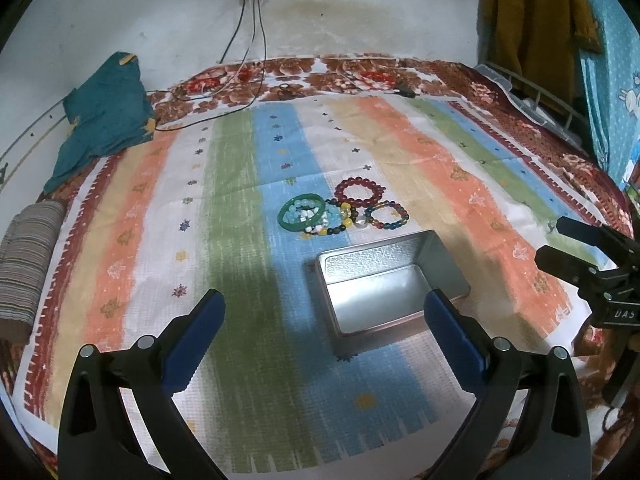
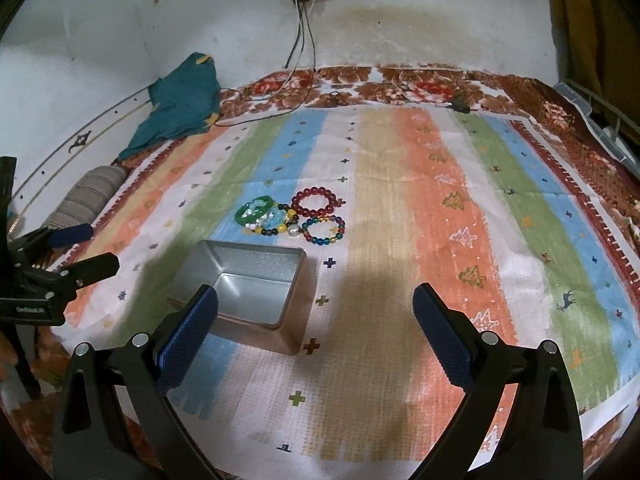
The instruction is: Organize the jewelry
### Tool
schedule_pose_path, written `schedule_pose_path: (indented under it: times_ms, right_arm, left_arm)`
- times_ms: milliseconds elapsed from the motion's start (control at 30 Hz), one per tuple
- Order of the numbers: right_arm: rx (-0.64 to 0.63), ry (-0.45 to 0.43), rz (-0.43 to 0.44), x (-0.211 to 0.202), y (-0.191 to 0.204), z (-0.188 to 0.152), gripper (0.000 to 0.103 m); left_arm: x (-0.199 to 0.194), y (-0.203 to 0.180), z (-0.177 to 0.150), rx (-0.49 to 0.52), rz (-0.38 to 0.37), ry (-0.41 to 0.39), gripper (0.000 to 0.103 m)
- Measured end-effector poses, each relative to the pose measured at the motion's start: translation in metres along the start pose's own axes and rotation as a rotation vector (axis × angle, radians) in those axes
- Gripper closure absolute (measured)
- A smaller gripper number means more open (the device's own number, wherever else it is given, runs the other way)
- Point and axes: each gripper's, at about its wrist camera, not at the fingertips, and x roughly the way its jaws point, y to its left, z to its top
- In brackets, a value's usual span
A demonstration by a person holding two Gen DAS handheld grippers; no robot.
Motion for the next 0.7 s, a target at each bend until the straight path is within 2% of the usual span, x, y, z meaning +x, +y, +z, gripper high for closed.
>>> schedule_pose_path:
  times_ms: [700]
  right_arm:
    - [0.017, 0.015, 0.016, 0.015, -0.001, 0.013, 0.004]
  left_arm:
    - [0.015, 0.006, 0.009, -0.020, 0.053, 0.053, 0.006]
